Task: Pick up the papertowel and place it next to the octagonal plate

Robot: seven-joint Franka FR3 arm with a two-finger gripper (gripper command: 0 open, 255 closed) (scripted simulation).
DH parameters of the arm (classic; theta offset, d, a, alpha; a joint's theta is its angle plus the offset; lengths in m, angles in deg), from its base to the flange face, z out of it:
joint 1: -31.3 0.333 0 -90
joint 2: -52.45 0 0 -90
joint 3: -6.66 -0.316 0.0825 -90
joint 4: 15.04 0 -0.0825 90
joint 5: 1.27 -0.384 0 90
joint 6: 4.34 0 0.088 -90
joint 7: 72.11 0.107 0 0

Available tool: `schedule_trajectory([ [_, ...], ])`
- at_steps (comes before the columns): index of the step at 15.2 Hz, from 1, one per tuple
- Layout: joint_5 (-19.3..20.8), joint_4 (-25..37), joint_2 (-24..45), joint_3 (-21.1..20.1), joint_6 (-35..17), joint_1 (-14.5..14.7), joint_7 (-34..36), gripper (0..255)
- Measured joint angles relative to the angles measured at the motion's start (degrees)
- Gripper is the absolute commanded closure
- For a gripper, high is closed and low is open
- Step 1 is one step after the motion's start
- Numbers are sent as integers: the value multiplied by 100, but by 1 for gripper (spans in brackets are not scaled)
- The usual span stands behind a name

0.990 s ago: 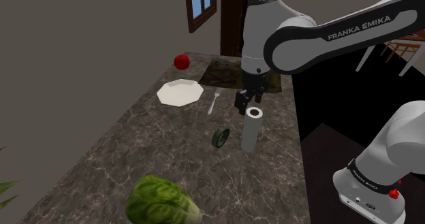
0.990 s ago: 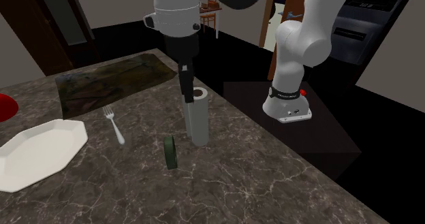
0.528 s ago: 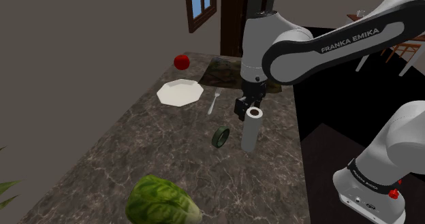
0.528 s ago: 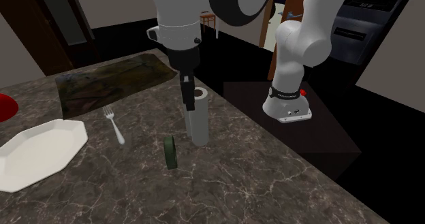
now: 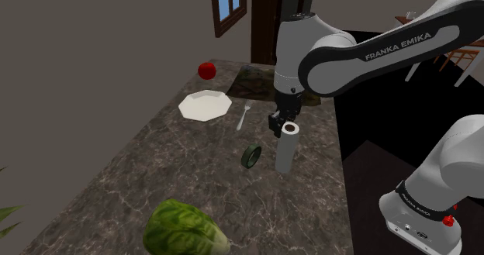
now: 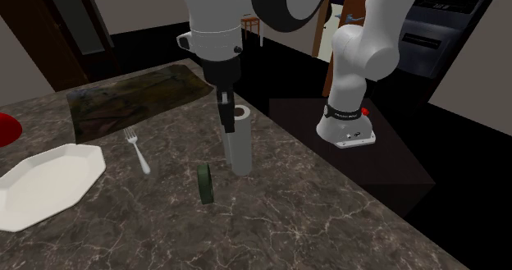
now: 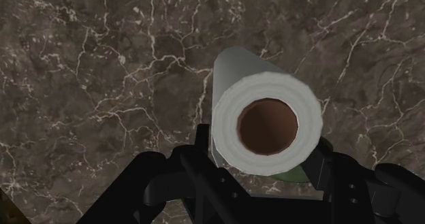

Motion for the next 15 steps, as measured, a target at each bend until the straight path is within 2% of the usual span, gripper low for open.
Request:
schedule_trajectory([
  [7,0,0,1,0,0,0,0,255],
  [15,-33,356,-216,64,562,5,-36,255],
])
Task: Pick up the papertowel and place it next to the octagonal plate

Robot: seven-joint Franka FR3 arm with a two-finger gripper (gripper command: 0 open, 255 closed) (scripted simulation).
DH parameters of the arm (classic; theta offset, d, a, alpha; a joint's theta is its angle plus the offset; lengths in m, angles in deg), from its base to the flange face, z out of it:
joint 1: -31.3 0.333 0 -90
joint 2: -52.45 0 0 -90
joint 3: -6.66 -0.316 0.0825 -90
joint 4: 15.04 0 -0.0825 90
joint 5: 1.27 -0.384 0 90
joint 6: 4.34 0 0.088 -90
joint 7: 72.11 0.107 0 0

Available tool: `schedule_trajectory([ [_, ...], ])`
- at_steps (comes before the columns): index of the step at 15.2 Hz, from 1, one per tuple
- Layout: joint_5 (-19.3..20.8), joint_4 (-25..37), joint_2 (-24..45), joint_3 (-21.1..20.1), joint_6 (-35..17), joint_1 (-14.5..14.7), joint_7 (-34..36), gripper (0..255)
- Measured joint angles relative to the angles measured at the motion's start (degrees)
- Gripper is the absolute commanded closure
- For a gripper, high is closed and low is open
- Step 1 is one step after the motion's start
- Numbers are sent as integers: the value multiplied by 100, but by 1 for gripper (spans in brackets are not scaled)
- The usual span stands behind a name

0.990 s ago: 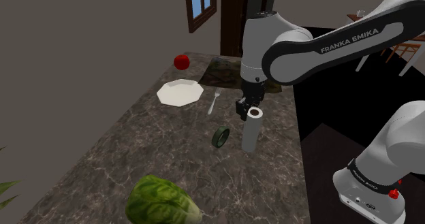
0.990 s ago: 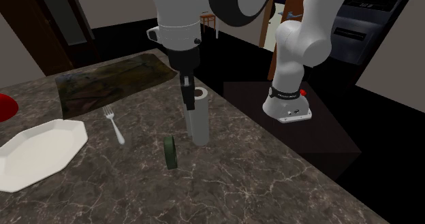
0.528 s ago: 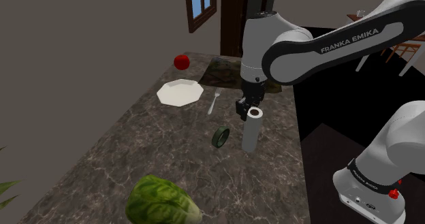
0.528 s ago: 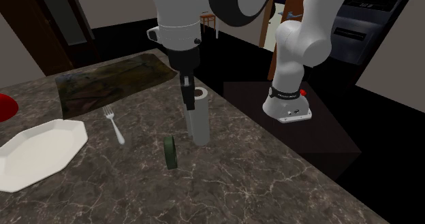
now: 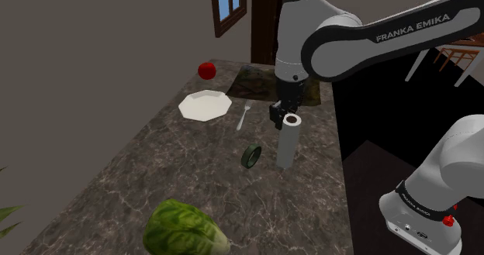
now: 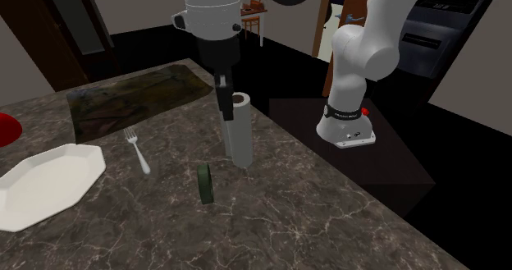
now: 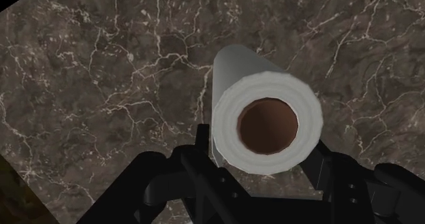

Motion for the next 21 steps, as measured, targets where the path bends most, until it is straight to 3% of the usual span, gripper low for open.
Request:
schedule_trajectory([
  [21,26,1410,-254,165,1657,-38,-26,255],
])
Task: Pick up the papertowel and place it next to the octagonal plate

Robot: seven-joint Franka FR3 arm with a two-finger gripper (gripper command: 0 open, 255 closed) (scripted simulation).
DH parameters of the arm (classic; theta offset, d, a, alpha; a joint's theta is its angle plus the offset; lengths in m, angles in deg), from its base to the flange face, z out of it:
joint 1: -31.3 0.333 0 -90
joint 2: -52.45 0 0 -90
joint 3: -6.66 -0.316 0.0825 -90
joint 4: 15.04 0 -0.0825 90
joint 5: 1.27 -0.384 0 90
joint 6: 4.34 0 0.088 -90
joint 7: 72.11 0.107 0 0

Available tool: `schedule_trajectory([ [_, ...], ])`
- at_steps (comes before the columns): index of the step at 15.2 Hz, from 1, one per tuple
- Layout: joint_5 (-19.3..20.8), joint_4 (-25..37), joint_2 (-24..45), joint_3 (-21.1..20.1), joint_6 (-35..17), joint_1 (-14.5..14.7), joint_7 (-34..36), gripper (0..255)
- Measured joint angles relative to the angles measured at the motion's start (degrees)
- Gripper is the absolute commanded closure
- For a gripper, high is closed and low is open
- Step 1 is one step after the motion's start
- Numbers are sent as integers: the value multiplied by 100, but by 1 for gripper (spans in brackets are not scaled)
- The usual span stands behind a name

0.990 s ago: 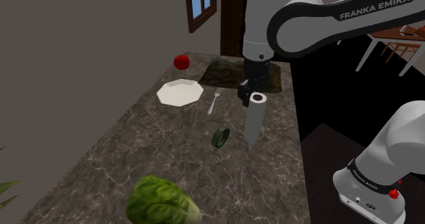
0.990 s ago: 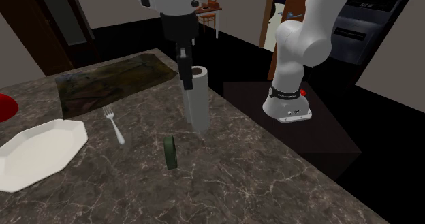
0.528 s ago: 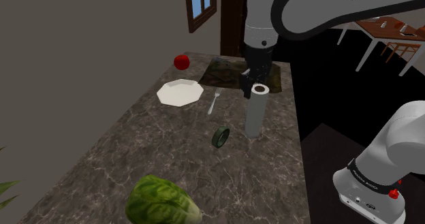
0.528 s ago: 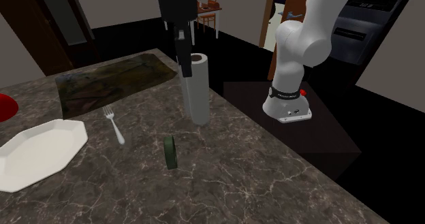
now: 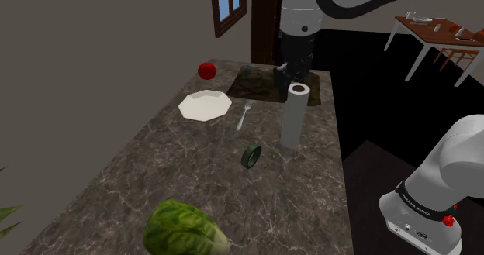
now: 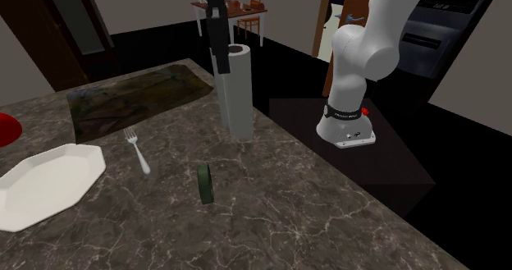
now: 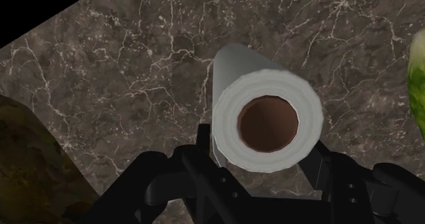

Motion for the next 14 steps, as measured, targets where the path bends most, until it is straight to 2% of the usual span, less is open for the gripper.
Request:
schedule_trajectory([
  [14,83,1227,176,50,1058,-50,47,255],
])
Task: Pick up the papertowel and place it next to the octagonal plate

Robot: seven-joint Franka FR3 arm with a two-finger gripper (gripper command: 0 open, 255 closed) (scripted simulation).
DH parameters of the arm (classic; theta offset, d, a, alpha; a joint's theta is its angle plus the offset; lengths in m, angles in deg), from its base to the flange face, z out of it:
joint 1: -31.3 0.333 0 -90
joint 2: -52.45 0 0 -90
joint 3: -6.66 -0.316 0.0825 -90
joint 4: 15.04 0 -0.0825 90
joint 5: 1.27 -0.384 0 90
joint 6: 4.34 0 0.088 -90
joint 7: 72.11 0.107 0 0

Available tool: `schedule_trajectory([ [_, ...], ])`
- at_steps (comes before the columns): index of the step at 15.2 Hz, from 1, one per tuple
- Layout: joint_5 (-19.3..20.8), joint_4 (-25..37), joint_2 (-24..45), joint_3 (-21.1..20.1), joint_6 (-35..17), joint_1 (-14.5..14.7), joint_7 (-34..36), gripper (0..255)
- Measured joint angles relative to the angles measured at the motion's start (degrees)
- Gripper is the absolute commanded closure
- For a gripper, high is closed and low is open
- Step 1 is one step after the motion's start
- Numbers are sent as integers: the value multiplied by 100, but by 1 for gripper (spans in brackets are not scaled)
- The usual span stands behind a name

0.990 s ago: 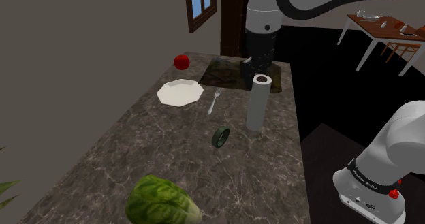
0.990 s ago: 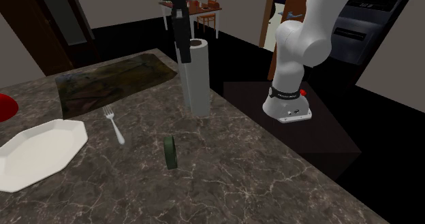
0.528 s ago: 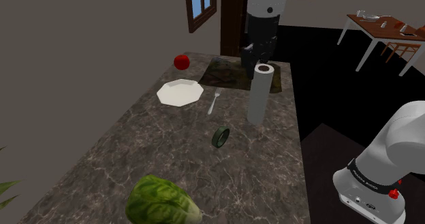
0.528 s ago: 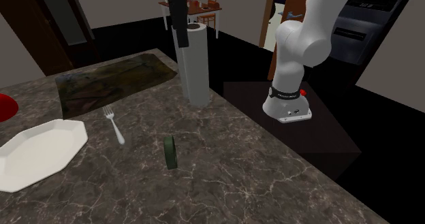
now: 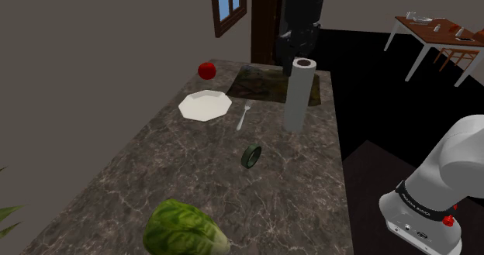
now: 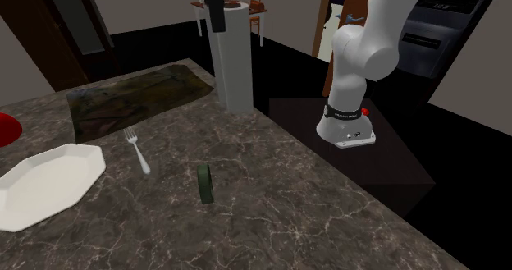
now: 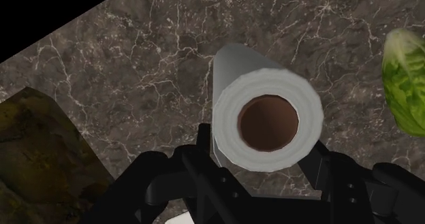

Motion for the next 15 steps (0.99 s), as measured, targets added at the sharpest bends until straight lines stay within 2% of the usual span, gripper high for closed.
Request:
schedule_trajectory([
  [11,96,1181,331,-21,863,-31,95,255],
  [15,247,1378,813,-113,607,-42,169,255],
])
